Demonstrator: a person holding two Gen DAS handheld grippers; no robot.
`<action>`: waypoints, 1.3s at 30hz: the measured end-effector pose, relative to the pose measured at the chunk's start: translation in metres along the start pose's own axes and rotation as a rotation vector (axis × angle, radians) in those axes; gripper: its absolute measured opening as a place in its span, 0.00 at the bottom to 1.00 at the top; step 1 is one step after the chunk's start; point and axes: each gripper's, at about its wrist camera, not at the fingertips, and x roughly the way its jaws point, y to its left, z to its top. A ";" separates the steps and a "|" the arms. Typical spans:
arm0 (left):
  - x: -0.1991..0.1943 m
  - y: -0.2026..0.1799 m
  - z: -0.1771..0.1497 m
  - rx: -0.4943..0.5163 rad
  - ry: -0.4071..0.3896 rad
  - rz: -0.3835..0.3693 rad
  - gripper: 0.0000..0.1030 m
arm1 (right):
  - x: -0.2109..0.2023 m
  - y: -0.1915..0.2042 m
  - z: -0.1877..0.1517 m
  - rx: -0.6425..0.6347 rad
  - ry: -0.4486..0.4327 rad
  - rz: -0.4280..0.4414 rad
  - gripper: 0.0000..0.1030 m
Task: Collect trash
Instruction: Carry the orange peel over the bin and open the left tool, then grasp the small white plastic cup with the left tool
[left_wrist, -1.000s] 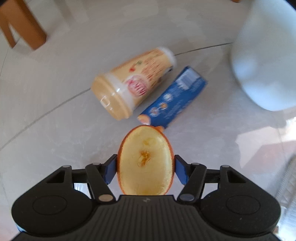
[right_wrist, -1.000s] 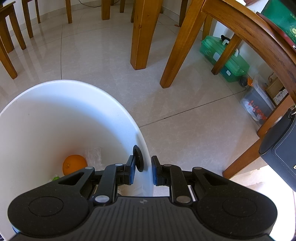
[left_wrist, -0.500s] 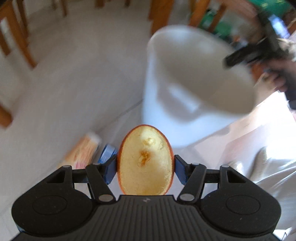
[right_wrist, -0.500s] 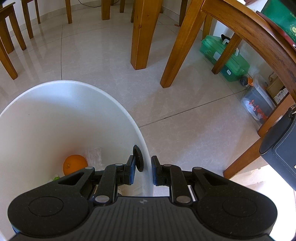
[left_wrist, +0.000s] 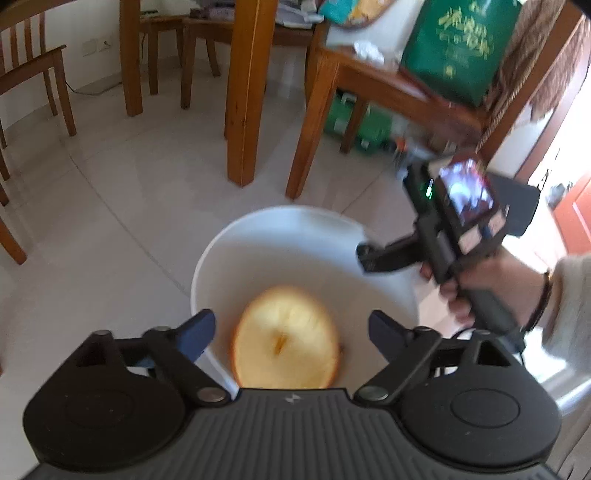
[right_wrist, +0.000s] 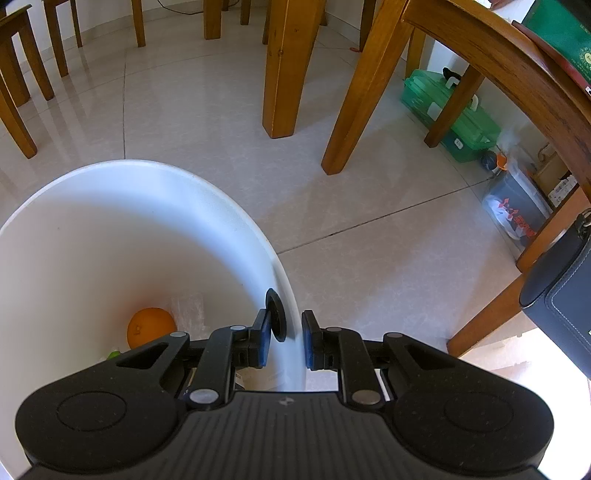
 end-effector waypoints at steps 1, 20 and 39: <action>0.001 0.000 0.000 0.003 -0.003 -0.002 0.88 | 0.000 0.000 0.000 0.001 0.000 0.001 0.20; -0.007 0.062 -0.058 -0.124 0.082 0.146 0.89 | -0.003 0.001 -0.002 -0.001 -0.002 -0.006 0.21; -0.002 0.146 -0.248 -0.339 0.168 0.250 0.88 | -0.003 0.002 -0.002 -0.005 0.000 -0.017 0.21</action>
